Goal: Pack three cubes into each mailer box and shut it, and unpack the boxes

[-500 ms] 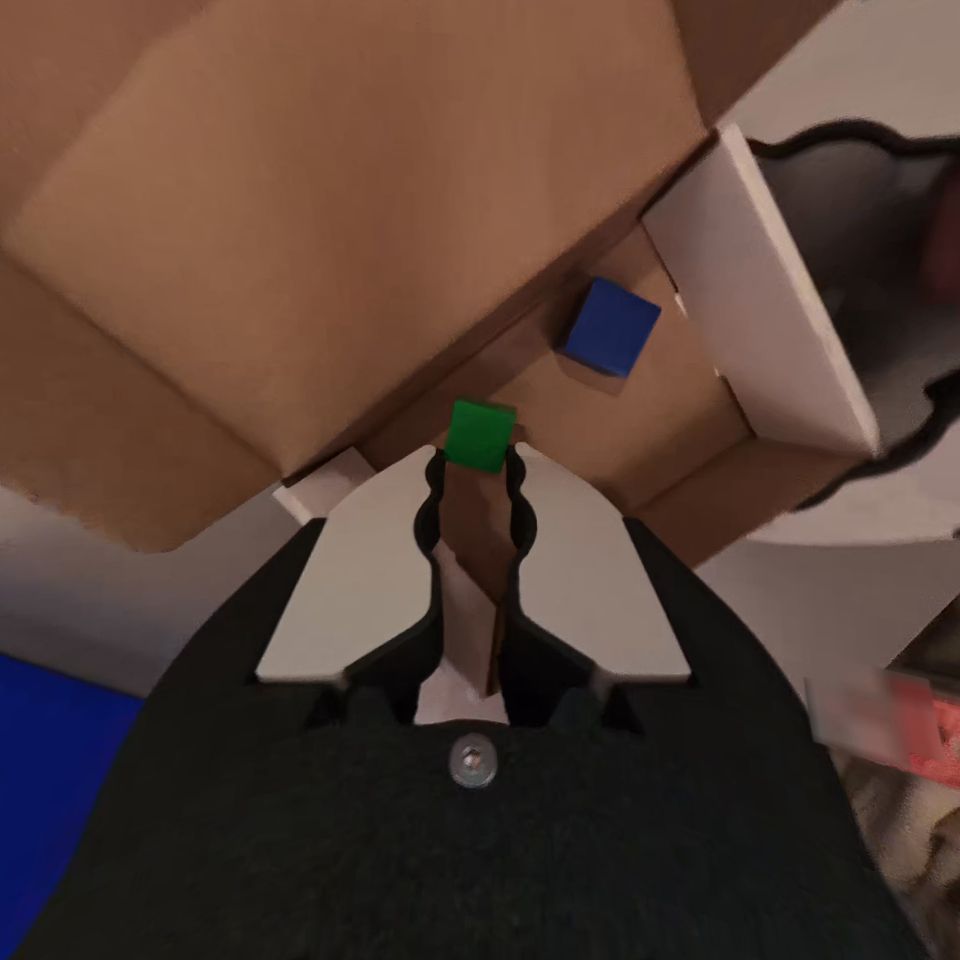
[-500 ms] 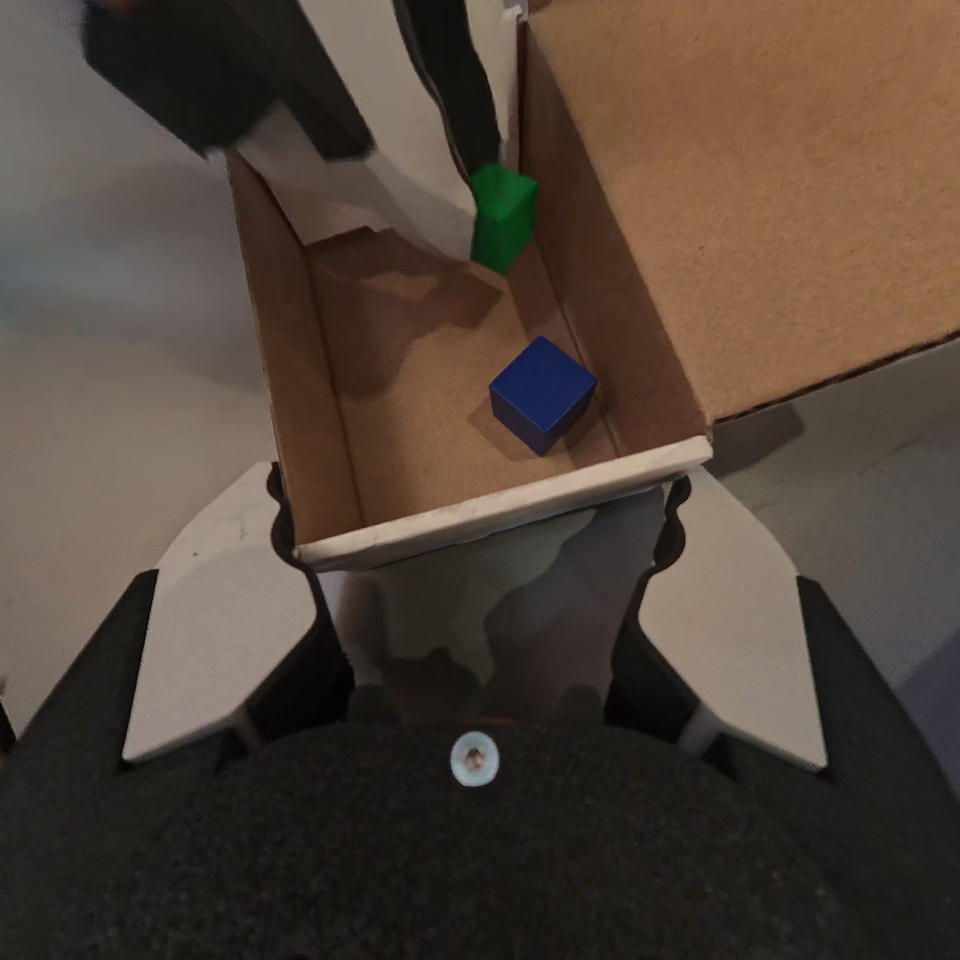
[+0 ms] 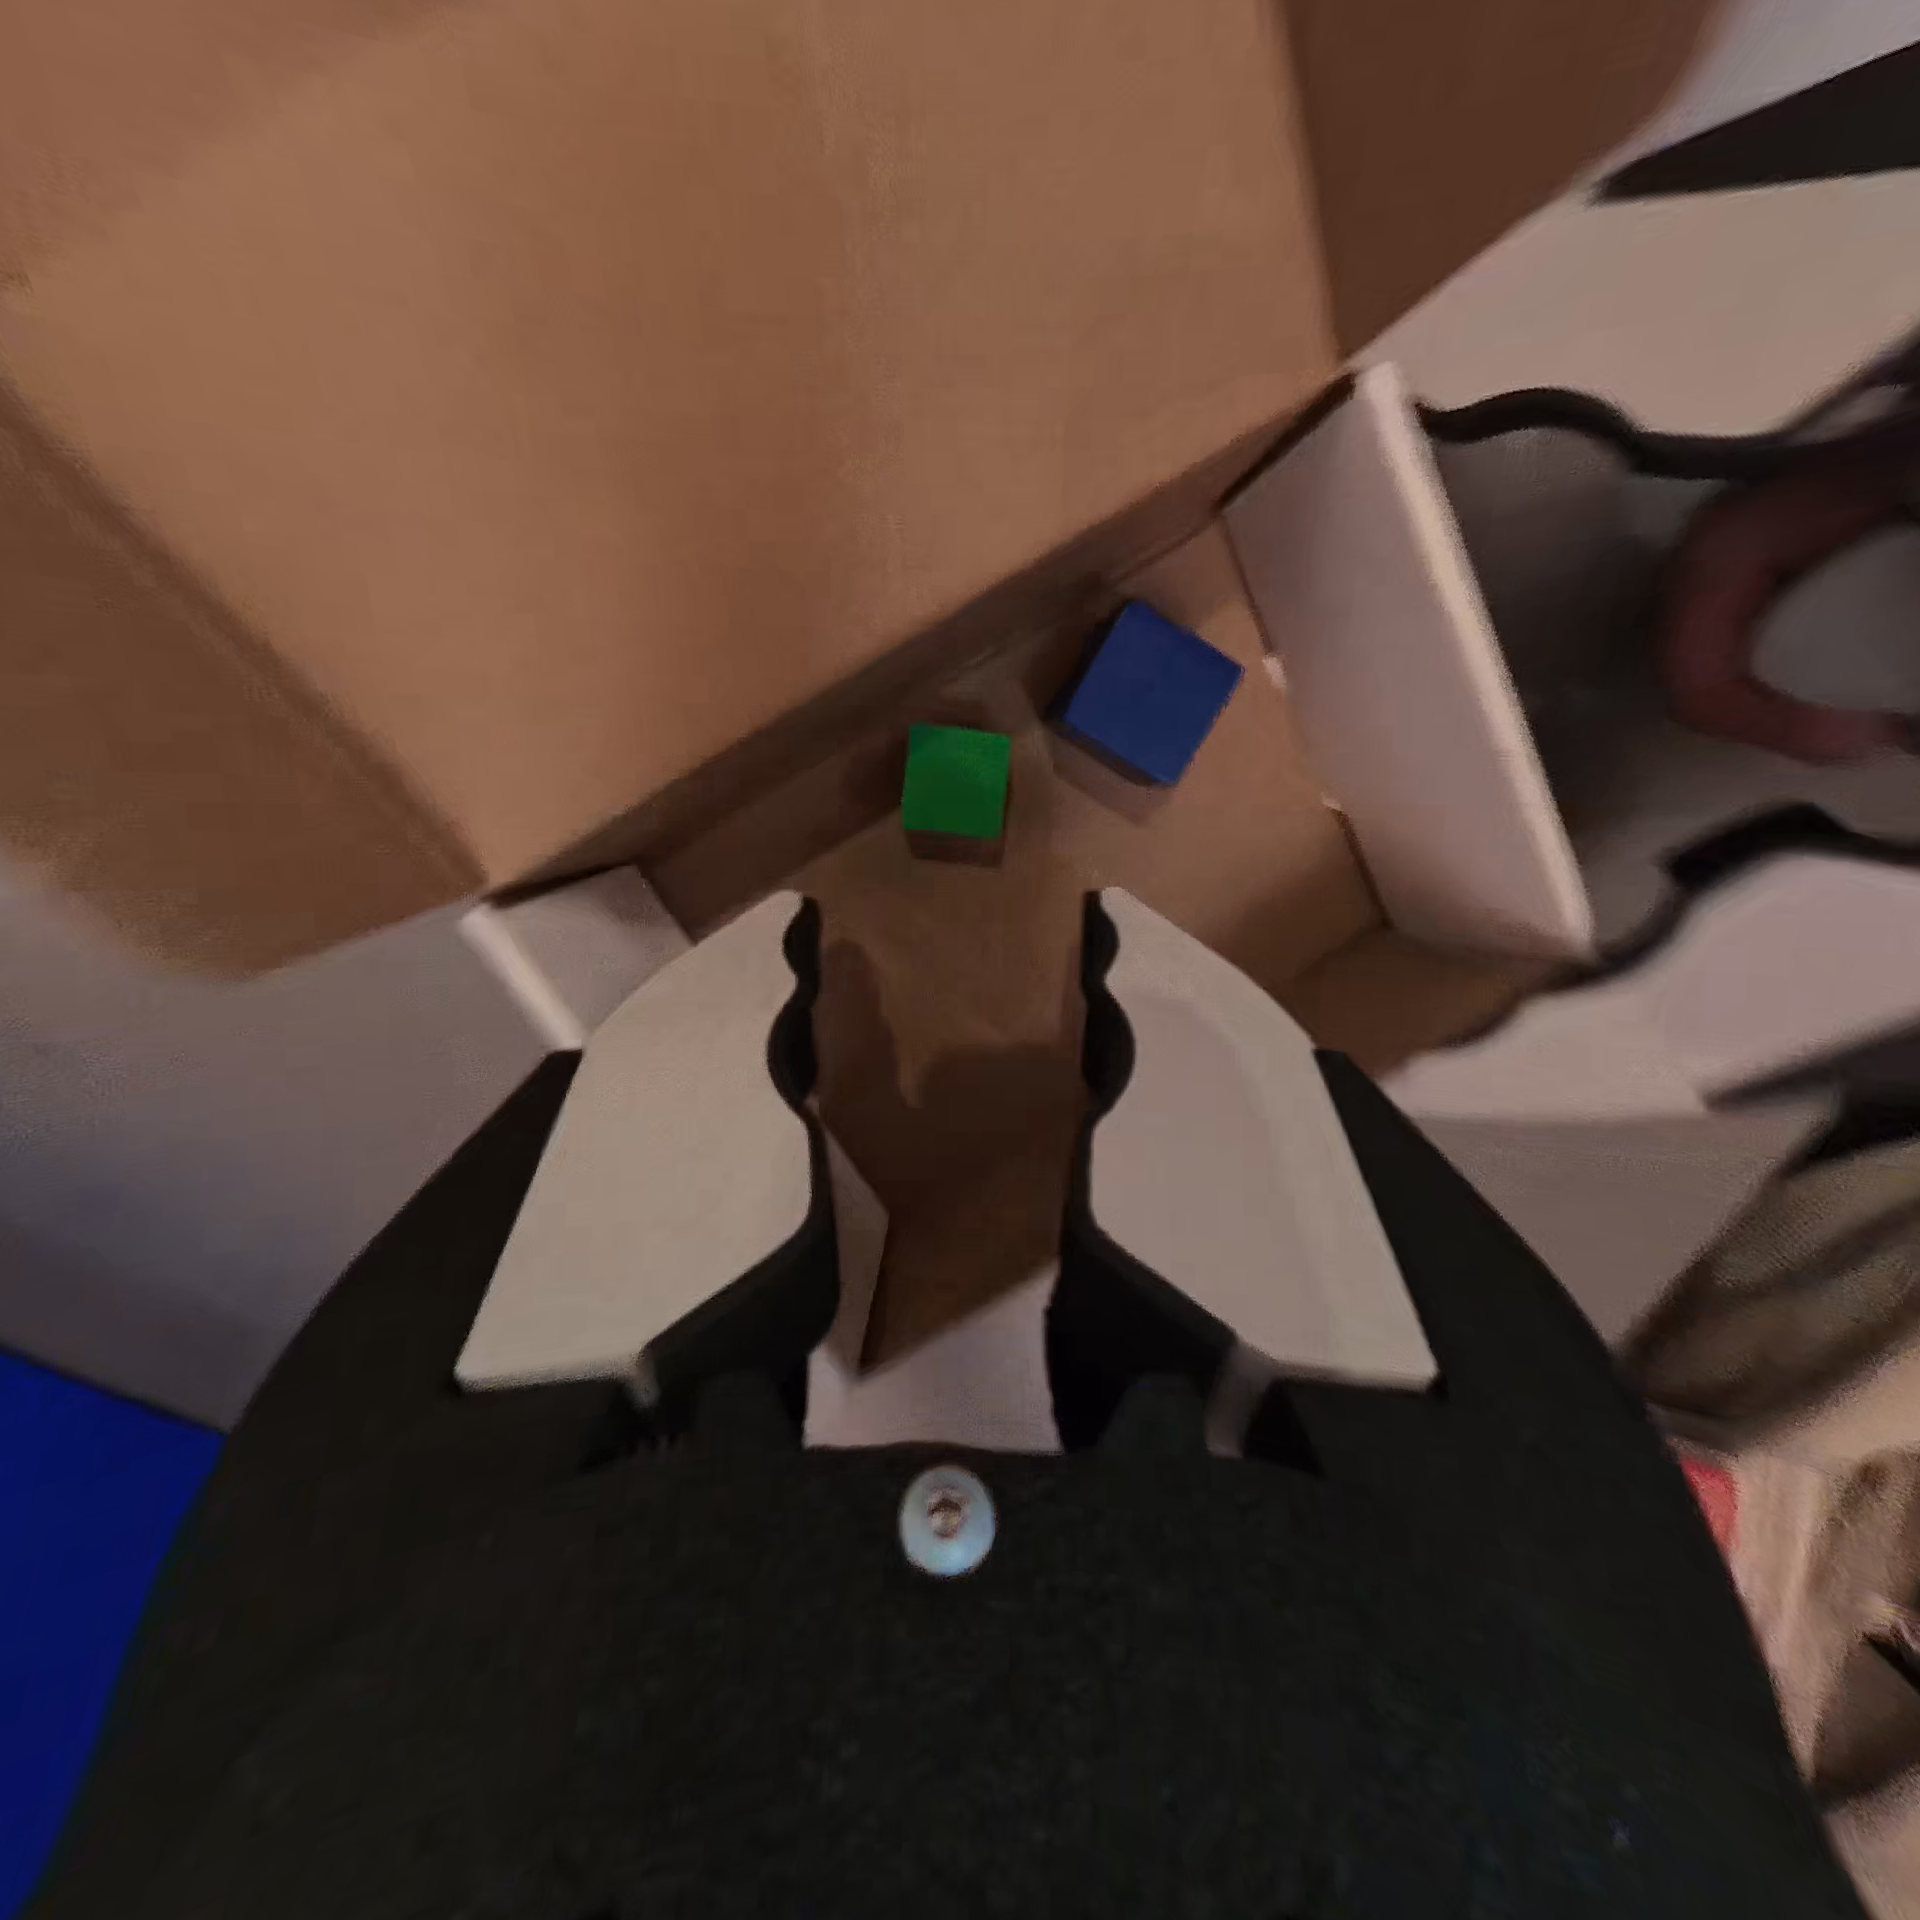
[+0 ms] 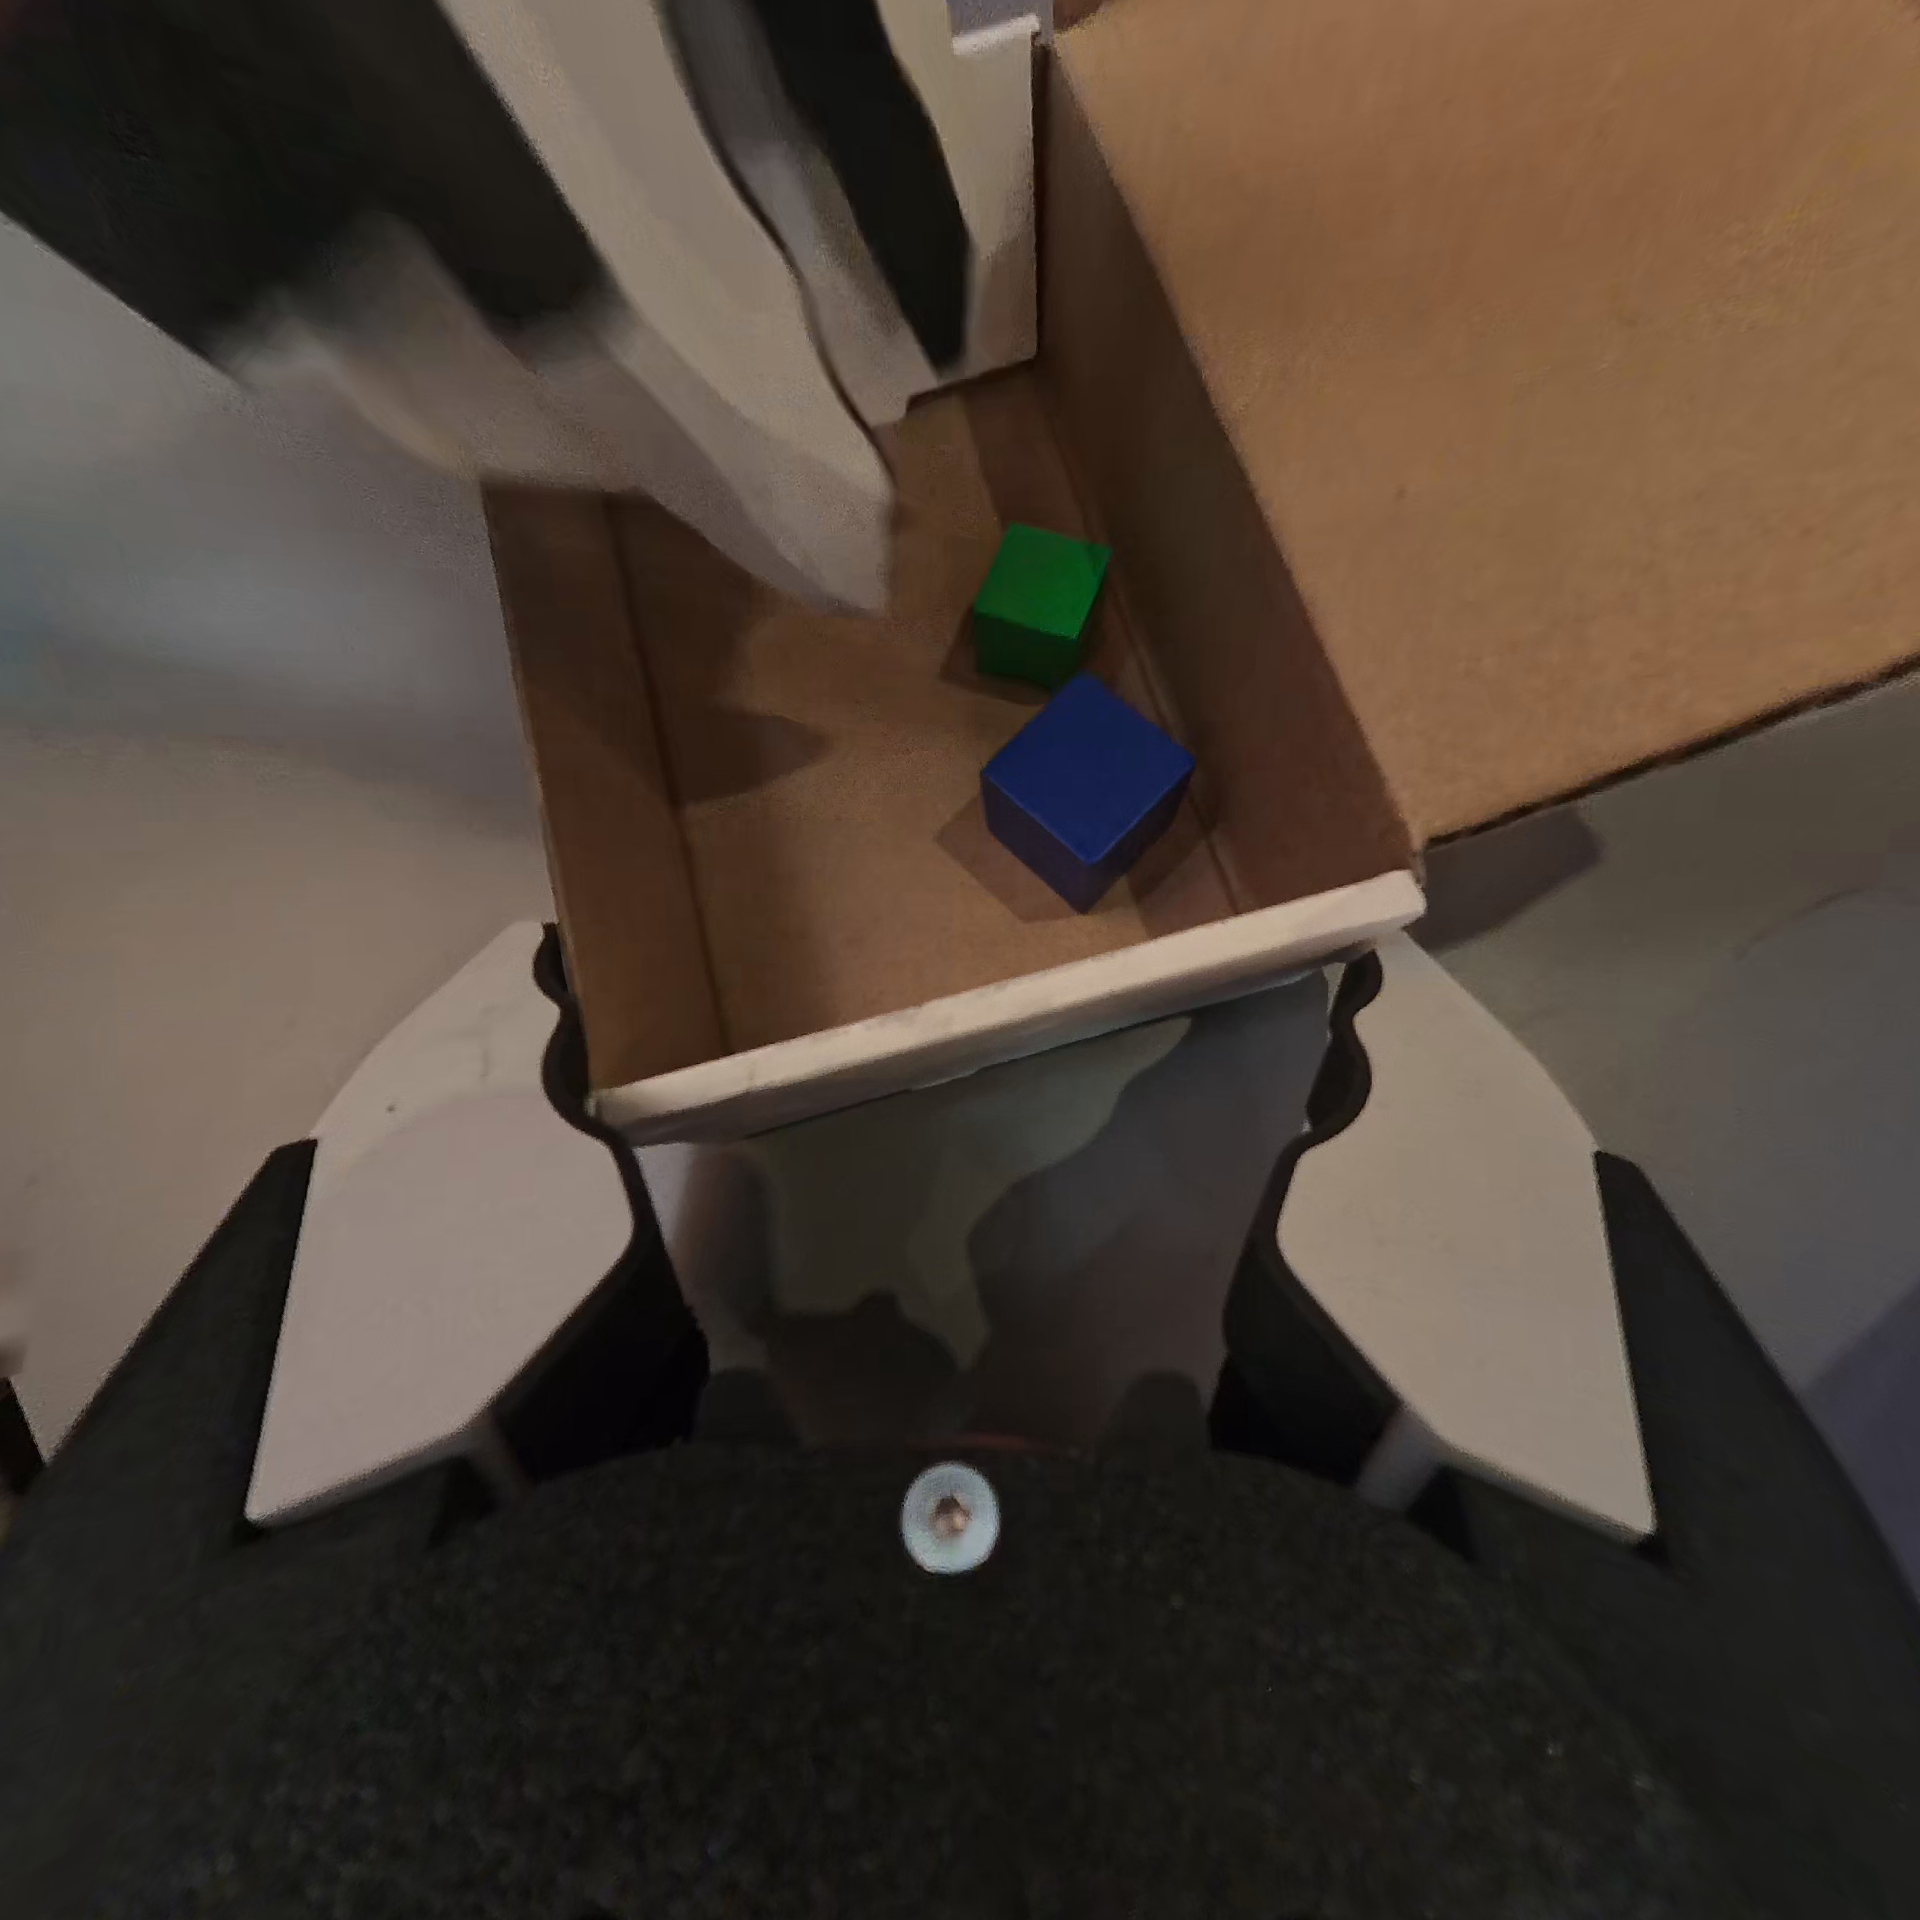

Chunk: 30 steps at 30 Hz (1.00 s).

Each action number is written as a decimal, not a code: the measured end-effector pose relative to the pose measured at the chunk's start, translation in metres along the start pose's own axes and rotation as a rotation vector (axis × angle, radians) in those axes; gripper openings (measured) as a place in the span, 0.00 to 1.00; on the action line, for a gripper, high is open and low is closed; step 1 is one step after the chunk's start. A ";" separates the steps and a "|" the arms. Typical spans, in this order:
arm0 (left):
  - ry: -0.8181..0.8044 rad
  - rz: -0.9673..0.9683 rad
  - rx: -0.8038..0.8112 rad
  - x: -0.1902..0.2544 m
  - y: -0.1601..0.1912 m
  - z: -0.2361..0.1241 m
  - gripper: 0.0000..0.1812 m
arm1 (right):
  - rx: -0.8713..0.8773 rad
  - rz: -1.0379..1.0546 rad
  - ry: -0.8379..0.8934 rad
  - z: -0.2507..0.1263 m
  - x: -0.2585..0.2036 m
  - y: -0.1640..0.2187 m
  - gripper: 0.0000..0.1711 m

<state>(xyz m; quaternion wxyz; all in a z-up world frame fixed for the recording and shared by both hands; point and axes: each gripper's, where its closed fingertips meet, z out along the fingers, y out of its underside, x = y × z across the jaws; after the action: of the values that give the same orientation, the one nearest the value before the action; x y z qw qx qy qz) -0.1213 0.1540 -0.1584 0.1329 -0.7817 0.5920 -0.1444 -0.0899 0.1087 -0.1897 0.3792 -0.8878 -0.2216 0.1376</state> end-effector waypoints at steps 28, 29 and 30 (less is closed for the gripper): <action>-0.396 -0.121 -0.454 -0.375 0.168 -0.077 0.26 | 0.000 0.008 -0.010 0.000 0.000 0.000 0.78; -0.361 -0.104 -0.453 -0.368 0.169 -0.077 0.26 | 0.000 0.007 -0.010 0.000 0.000 0.000 0.78; -0.326 -0.099 -0.450 -0.359 0.169 -0.079 0.26 | 0.000 0.006 -0.010 0.000 0.000 0.000 0.78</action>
<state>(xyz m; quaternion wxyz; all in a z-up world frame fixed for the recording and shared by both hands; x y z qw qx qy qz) -0.3945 0.4525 -0.1738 0.0424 -0.8323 0.5412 0.1121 -0.0899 0.1083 -0.1897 0.3776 -0.8879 -0.2206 0.1431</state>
